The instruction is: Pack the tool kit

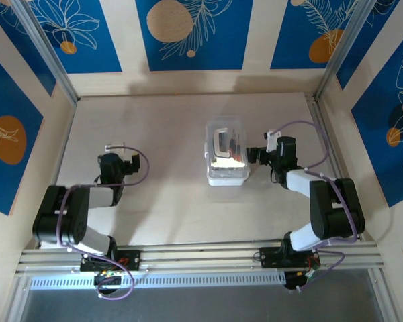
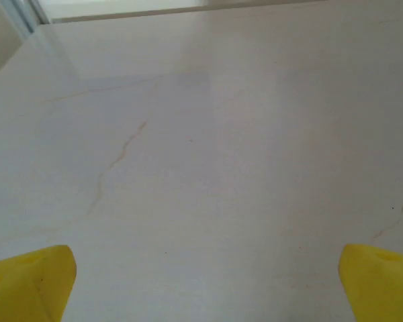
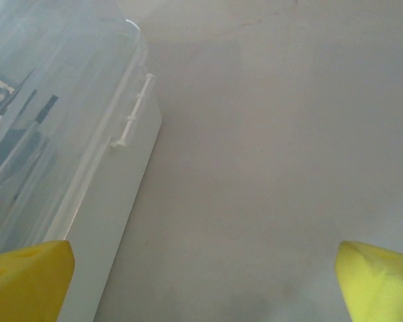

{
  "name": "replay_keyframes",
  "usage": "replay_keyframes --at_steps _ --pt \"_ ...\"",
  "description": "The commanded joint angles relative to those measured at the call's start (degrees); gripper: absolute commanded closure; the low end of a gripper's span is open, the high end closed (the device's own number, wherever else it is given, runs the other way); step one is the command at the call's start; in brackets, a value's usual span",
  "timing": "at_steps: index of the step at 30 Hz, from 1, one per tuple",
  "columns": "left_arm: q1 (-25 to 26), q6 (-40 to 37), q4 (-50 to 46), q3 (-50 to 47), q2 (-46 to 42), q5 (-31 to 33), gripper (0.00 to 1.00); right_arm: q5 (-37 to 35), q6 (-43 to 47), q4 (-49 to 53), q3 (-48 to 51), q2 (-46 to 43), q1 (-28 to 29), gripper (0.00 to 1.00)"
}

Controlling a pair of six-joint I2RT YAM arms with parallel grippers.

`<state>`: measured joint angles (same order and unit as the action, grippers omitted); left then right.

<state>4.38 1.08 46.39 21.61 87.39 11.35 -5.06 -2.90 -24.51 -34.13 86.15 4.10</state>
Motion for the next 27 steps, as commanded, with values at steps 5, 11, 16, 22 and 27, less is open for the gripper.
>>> replay_keyframes --at_steps 5,11,16,22,27 --pt "-1.1 -0.6 11.3 -2.5 1.9 -2.5 0.00 7.0 -2.5 -22.6 10.6 1.4 -5.6 0.01" --pt "-1.0 -1.1 10.8 -1.9 2.2 -3.0 0.00 3.8 -2.4 -21.4 10.2 1.1 -4.6 0.01" --pt "-1.0 -1.1 10.8 -2.0 2.2 -3.0 0.00 3.5 -2.3 -20.9 10.1 0.9 -4.5 0.01" --pt "-1.0 -1.2 10.5 -1.8 2.1 -2.9 0.00 4.1 -2.6 -21.0 9.8 1.2 -4.9 0.01" --pt "-1.0 -1.2 10.6 -1.9 2.1 -2.9 0.00 4.4 -2.6 -21.1 10.0 0.9 -5.1 0.01"
